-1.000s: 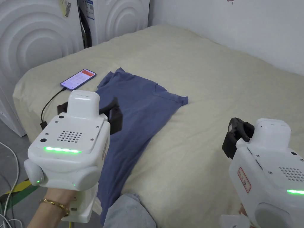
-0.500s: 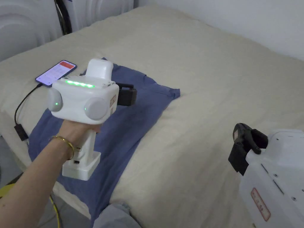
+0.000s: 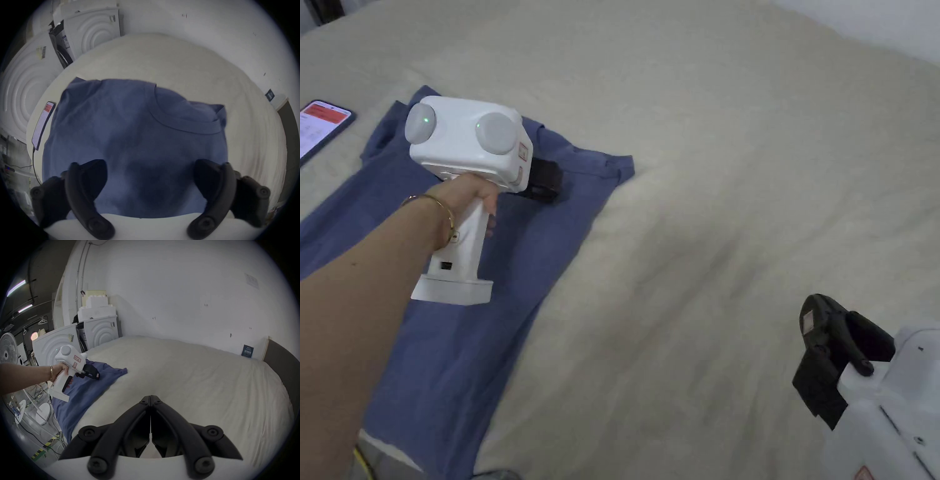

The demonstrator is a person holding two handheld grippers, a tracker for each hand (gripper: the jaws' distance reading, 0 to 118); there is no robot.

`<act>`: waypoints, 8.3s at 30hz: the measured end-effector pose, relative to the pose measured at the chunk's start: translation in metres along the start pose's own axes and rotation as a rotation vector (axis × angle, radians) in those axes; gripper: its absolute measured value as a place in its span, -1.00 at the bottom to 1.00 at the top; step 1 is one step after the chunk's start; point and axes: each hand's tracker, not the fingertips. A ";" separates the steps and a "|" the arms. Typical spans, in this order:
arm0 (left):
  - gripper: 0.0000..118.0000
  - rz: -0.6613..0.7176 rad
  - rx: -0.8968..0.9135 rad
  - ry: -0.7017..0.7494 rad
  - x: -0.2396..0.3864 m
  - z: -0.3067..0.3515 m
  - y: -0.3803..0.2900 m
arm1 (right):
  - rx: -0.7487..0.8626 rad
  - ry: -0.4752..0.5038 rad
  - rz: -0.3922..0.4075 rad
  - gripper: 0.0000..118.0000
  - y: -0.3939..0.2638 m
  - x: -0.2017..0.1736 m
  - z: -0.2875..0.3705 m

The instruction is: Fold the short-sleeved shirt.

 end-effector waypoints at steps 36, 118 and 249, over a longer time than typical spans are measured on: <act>-0.93 0.065 0.685 -0.220 -0.038 0.371 -0.094 | 0.188 0.027 -0.085 -0.94 -0.005 0.021 0.159; -0.89 -0.259 0.882 -0.322 0.210 0.278 -0.261 | 0.271 -0.438 -0.131 -0.94 -0.036 0.117 0.240; -0.89 0.018 0.769 -0.478 0.136 0.368 -0.080 | 0.022 -0.258 -0.424 -0.84 0.183 0.281 0.280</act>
